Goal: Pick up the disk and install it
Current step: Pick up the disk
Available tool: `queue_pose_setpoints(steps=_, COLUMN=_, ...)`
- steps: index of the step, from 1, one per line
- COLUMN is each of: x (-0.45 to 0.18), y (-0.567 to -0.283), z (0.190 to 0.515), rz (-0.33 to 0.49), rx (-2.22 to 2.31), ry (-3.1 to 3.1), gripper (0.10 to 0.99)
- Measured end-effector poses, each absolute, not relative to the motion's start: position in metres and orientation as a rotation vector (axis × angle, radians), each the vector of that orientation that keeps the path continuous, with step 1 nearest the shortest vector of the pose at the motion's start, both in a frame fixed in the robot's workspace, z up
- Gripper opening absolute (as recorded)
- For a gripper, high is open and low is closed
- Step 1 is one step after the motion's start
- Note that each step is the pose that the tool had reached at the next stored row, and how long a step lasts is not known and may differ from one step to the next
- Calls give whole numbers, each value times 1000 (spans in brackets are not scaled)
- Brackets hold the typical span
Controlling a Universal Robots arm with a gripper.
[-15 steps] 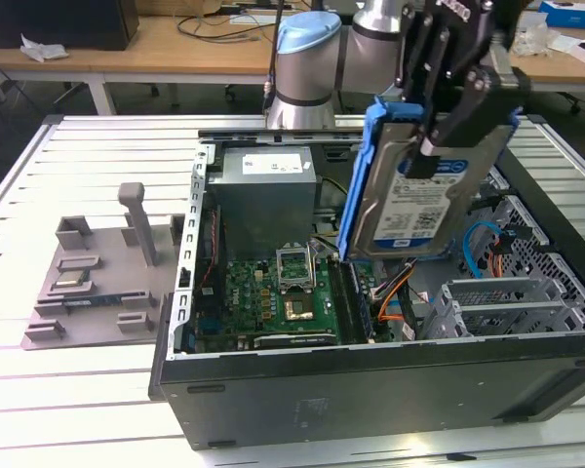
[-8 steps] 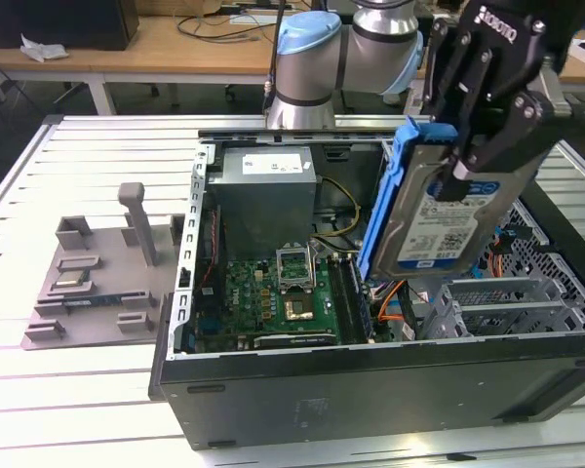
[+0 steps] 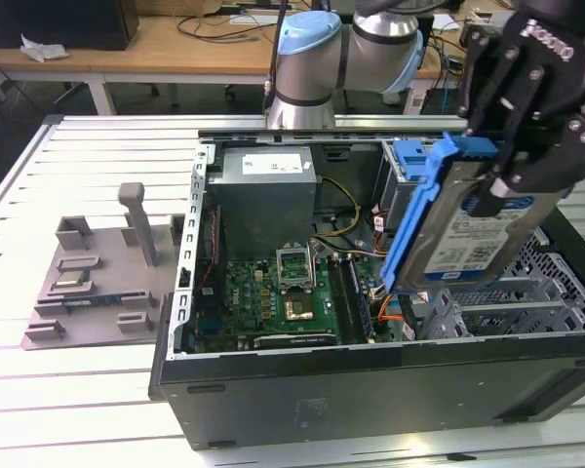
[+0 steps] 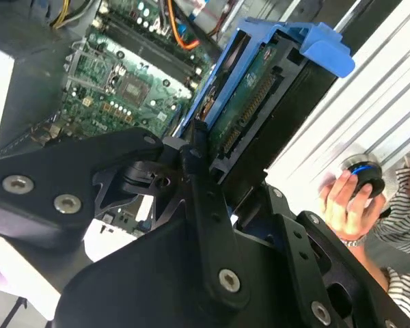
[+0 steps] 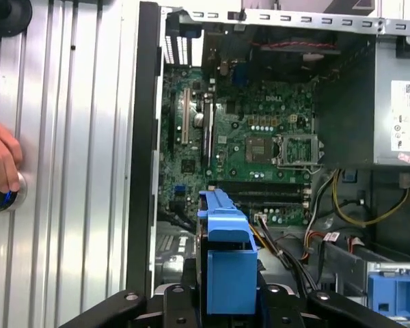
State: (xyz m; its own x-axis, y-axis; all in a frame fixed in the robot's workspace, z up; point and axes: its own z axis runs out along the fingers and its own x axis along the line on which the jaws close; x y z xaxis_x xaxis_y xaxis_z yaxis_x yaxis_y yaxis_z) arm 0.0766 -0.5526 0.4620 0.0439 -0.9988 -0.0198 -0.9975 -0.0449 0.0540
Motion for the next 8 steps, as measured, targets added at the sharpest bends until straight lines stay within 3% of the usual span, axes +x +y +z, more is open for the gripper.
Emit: queue_pose_setpoints(steps=8, x=122, y=-554, z=461, rz=-91, rx=2246, ry=-2148, gripper=369)
